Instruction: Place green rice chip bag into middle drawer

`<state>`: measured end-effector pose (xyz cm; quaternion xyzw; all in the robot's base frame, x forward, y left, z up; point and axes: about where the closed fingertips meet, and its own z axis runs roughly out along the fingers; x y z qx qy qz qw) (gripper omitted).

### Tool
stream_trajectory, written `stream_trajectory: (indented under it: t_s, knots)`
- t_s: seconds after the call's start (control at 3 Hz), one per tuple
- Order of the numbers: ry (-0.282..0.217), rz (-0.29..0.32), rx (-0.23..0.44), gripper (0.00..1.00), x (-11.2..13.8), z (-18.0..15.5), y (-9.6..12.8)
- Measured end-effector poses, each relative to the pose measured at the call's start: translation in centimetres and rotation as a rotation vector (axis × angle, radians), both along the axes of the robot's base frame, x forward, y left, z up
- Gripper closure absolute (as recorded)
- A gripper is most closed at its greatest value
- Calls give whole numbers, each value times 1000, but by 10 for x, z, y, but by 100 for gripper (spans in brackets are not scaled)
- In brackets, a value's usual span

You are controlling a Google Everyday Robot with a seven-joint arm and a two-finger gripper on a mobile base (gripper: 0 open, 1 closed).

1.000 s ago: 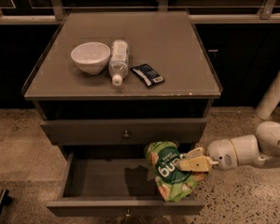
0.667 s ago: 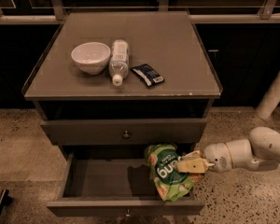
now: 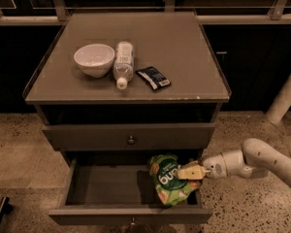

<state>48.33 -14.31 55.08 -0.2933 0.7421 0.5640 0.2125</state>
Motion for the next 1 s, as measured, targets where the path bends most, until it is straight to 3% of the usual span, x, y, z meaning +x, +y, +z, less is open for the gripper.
stream_trajectory:
  t_s: [0.33, 1.0]
  knots:
    - [52, -44, -23, 100, 17, -35, -2]
    - [94, -165, -162, 100, 32, -80, -16]
